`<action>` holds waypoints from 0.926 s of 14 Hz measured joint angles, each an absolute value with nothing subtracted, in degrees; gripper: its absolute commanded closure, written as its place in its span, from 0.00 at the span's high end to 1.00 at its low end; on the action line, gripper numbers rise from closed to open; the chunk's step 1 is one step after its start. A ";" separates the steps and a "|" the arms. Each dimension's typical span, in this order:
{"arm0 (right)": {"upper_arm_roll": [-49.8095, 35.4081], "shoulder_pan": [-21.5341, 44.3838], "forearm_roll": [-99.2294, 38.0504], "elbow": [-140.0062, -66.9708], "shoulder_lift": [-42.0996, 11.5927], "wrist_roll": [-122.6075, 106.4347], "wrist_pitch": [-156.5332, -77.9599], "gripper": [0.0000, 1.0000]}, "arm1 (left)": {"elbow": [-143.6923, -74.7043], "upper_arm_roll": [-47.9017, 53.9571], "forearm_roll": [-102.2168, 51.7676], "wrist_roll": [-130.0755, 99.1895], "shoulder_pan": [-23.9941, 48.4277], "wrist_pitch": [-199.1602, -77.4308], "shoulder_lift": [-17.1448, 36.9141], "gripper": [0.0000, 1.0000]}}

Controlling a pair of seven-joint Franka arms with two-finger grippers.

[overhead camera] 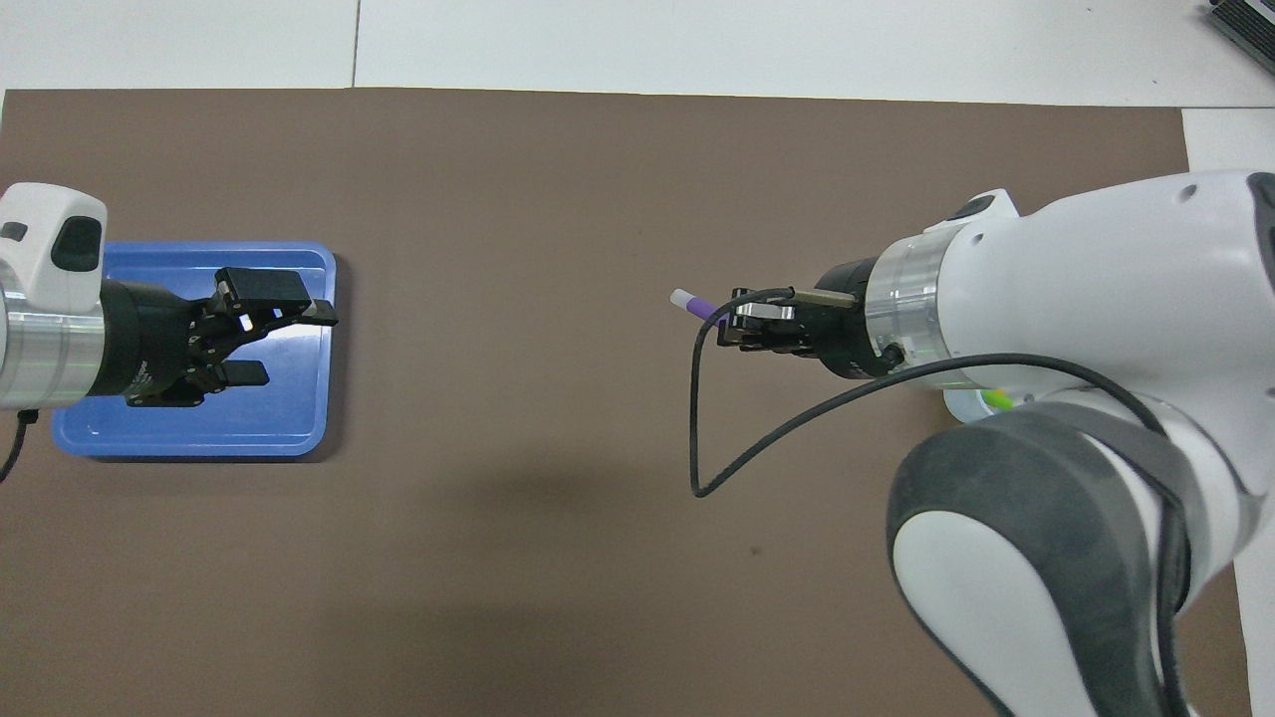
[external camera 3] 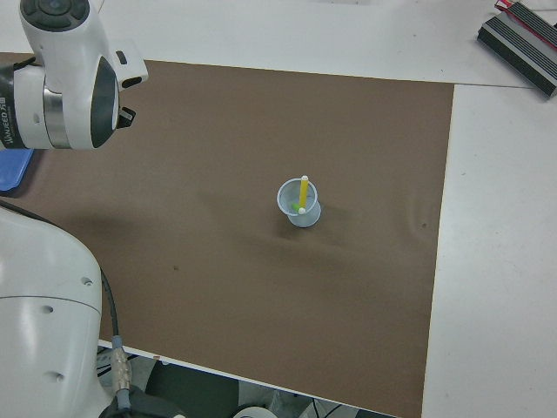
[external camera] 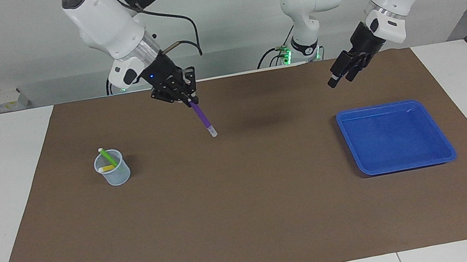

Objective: Right arm passes pens to left for tray arrangement
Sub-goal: 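Carry the purple pen toward the left gripper while the left gripper approaches, then close the left gripper on the purple pen held by the right gripper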

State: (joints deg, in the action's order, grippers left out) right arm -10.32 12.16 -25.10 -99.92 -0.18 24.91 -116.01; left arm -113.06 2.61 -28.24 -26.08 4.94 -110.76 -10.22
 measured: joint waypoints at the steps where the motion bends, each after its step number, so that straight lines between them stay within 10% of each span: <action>1: -10.32 12.80 -26.42 -100.42 -0.30 26.72 -118.23 0.00 | -113.65 2.64 -30.27 -26.33 5.04 -110.84 -10.31 0.93; 13: -10.38 24.53 -30.37 -103.51 -2.51 48.55 -133.20 0.00 | -120.16 2.85 -52.18 -27.19 11.58 -113.33 -10.36 0.85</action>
